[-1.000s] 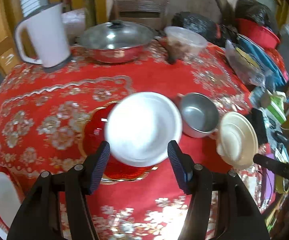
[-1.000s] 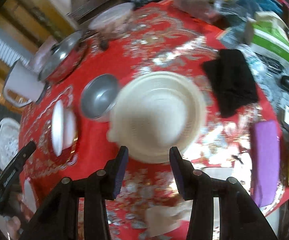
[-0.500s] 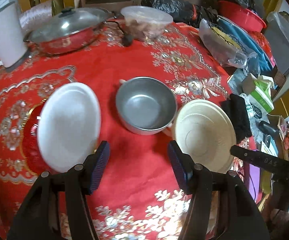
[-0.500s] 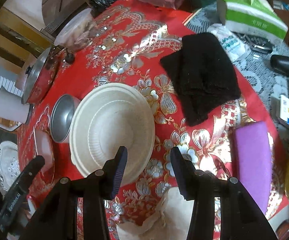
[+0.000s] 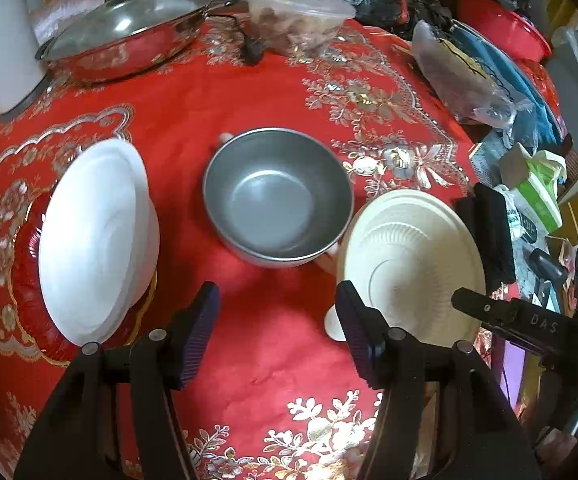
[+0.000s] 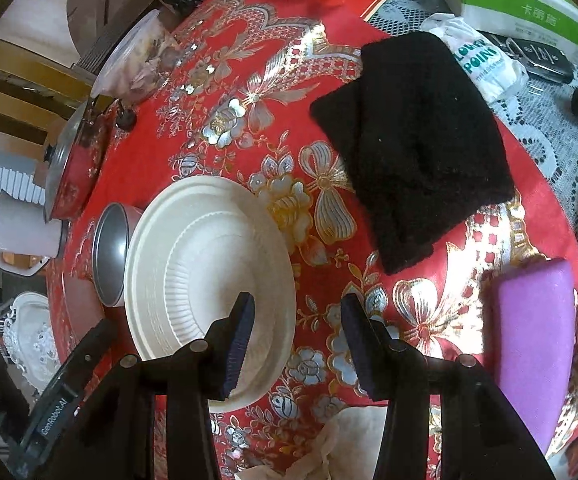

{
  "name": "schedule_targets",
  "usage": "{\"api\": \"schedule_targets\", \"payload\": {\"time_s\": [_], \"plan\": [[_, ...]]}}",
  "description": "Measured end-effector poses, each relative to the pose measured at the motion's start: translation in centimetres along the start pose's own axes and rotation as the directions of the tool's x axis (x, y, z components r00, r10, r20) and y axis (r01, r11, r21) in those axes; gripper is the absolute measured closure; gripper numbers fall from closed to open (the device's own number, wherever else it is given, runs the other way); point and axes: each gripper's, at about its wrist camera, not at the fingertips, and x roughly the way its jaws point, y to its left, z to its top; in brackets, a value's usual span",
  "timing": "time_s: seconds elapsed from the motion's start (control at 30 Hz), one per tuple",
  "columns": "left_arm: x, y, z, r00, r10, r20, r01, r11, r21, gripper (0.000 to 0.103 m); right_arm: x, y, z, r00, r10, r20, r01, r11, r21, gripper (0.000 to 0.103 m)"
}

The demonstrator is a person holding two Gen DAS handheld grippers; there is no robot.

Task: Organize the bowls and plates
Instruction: 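Move the right tool toward the beige plastic bowl, then close the right tool on the rim of the beige plastic bowl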

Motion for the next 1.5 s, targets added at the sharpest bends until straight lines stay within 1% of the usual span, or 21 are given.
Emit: {"api": "schedule_targets", "payload": {"time_s": [0.07,0.17,0.23,0.37,0.43,0.53,0.6,0.67,0.73,1.03,1.07,1.13,1.17,1.2,1.23,1.27,1.3,1.33,1.37,1.4,1.5], "plan": [[0.7,0.1,0.0,1.000,0.000,-0.021,0.000,1.000,-0.008,0.044,0.2,0.0,0.1,1.000,-0.003,-0.002,0.003,1.000,-0.004,0.056],[1.7,0.1,-0.1,0.998,-0.026,-0.059,0.024,0.999,-0.028,0.044,0.5,0.1,0.2,1.000,0.002,-0.013,-0.002,1.000,-0.007,0.056],[1.9,0.1,0.0,0.997,-0.042,-0.062,0.039,0.998,-0.041,0.043,0.8,0.1,0.3,1.000,0.001,-0.020,-0.001,1.000,-0.009,0.056],[2.1,-0.1,0.5,0.996,-0.047,-0.069,0.044,0.998,-0.049,0.042,1.0,0.0,0.4,1.000,0.005,-0.029,-0.006,1.000,-0.005,0.056],[1.6,0.0,0.6,0.996,-0.070,-0.054,0.067,0.996,-0.055,0.042,0.9,-0.1,0.5,1.000,0.008,-0.025,-0.008,1.000,-0.004,0.056],[0.8,-0.3,0.3,0.994,-0.102,-0.024,0.102,0.995,-0.014,0.042,0.6,0.0,0.6,1.000,0.008,-0.017,-0.008,1.000,-0.010,0.052],[1.0,-0.4,0.4,0.992,-0.120,-0.030,0.120,0.993,0.003,0.042,0.6,0.1,0.6,1.000,0.007,-0.014,-0.008,1.000,-0.017,0.052],[1.0,-0.4,0.4,0.991,-0.130,-0.041,0.130,0.991,0.002,0.042,0.6,0.0,0.7,1.000,0.005,-0.014,-0.005,1.000,-0.016,0.052],[0.7,-0.3,0.3,0.990,-0.137,-0.032,0.137,0.991,-0.002,0.042,0.5,0.0,0.7,1.000,0.010,-0.012,-0.010,1.000,-0.013,0.052],[2.3,-2.3,0.5,0.983,-0.162,-0.091,0.165,0.986,0.029,0.042,1.0,-0.2,0.9,1.000,-0.002,-0.007,0.001,1.000,-0.028,0.052],[2.5,-2.7,0.4,0.982,-0.165,-0.096,0.170,0.985,0.038,0.042,1.0,-0.1,0.9,1.000,-0.009,0.001,0.009,0.999,-0.037,0.053],[2.9,-3.6,0.3,0.979,-0.177,-0.106,0.183,0.982,0.053,0.042,1.3,0.1,1.1,1.000,-0.020,-0.002,0.020,0.998,-0.054,0.058],[3.1,-3.8,0.3,0.978,-0.179,-0.106,0.186,0.981,0.056,0.042,1.3,0.3,1.2,0.999,-0.032,0.006,0.032,0.998,-0.060,0.070],[3.3,-4.0,0.2,0.979,-0.172,-0.114,0.180,0.982,0.059,0.044,1.4,0.3,1.2,1.000,-0.031,0.004,0.031,0.998,-0.063,0.089],[3.7,-4.2,0.1,0.977,-0.167,-0.130,0.176,0.983,0.055,0.057,1.6,0.3,1.3,1.000,-0.024,-0.007,0.024,0.998,-0.061,0.093],[4.2,-4.2,0.0,0.971,-0.178,-0.159,0.188,0.981,0.044,0.065,1.6,0.3,1.2,1.000,-0.018,-0.012,0.017,0.998,-0.060,0.093],[4.5,-4.1,-0.1,0.970,-0.171,-0.172,0.180,0.983,0.038,0.068,1.4,0.4,1.1,0.999,-0.033,-0.006,0.032,0.997,-0.073,0.093],[4.7,-4.0,-0.2,0.971,-0.158,-0.179,0.167,0.985,0.036,0.077,1.3,0.6,0.9,0.999,-0.039,-0.003,0.039,0.996,-0.083,0.093],[4.7,-3.9,-0.3,0.973,-0.146,-0.180,0.156,0.987,0.042,0.078,1.0,0.7,0.7,0.999,-0.043,0.004,0.043,0.995,-0.093,0.093],[4.6,-3.7,-0.5,0.971,-0.157,-0.179,0.167,0.985,0.041,0.078,0.7,0.9,0.5,0.999,-0.041,0.010,0.042,0.994,-0.100,0.093],[3.4,-3.3,-1.1,0.973,-0.157,-0.167,0.167,0.985,0.046,0.078,-0.2,1.6,-0.1,0.999,-0.047,0.018,0.049,0.990,-0.130,0.093]]}}
